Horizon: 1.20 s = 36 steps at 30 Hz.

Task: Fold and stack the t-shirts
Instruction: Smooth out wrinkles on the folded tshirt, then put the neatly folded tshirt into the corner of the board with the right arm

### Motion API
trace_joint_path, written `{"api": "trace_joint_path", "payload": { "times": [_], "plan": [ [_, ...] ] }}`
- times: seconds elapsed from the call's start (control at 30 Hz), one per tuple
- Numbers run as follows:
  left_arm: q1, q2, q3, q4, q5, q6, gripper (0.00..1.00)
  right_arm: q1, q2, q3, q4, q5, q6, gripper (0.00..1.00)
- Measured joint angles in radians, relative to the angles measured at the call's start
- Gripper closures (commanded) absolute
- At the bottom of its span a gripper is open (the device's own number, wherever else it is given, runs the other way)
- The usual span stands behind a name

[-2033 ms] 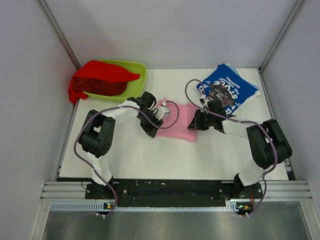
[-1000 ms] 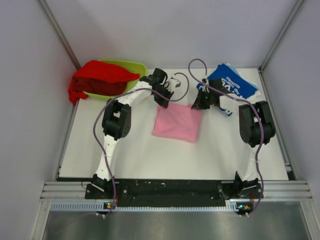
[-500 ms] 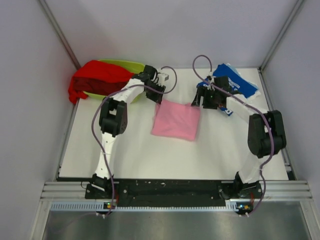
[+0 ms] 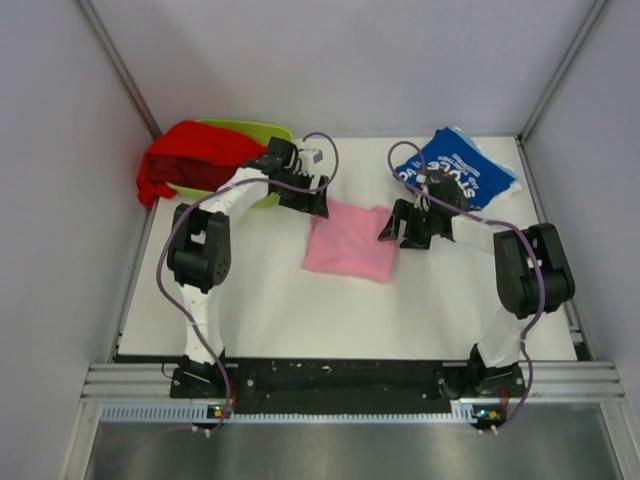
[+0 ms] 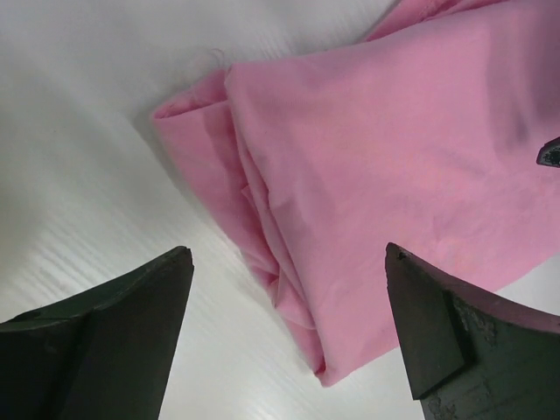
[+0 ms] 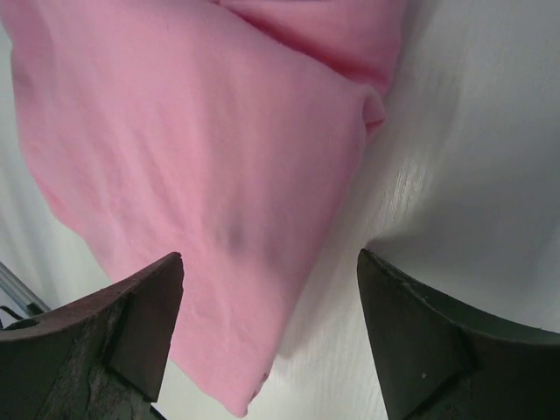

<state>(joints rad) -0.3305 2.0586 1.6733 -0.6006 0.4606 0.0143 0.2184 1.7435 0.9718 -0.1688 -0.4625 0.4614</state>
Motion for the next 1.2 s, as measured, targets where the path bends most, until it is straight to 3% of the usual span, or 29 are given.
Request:
{"api": "trace_joint_path", "payload": {
  "times": [0.1,0.4,0.5,0.6,0.63,0.7,0.73,1.03,1.1,1.2],
  "plan": [
    [-0.008,0.038,0.0,0.026,0.015,-0.031,0.15,0.0,0.025,0.017,0.036,0.007,0.007,0.27],
    [-0.013,0.179,0.107,0.018,0.019,-0.066,0.14,-0.018,0.149,0.126,0.13,-0.021,0.05,0.28],
    [-0.014,0.211,0.153,0.011,0.039,-0.078,0.23,-0.017,0.191,0.164,0.164,-0.056,0.068,0.27],
    [-0.02,0.243,0.19,0.014,0.075,-0.096,0.44,-0.011,0.22,0.19,0.19,-0.078,0.083,0.27],
    [-0.022,0.248,0.192,0.015,0.084,-0.1,0.57,-0.01,0.224,0.19,0.2,-0.083,0.086,0.27],
    [-0.024,0.256,0.192,0.014,0.105,-0.106,0.91,-0.009,0.231,0.19,0.215,-0.094,0.092,0.27],
    [-0.024,0.258,0.192,0.013,0.112,-0.108,1.0,-0.009,0.232,0.19,0.221,-0.099,0.093,0.27],
    [0.004,0.261,0.192,0.01,0.145,-0.14,1.0,-0.007,0.282,0.226,0.272,-0.137,0.13,0.31],
    [0.011,0.262,0.192,0.008,0.145,-0.147,1.0,-0.007,0.299,0.24,0.286,-0.148,0.143,0.4],
    [0.019,0.268,0.192,0.005,0.149,-0.156,1.0,-0.006,0.328,0.254,0.308,-0.164,0.164,0.64]
  ]
}}
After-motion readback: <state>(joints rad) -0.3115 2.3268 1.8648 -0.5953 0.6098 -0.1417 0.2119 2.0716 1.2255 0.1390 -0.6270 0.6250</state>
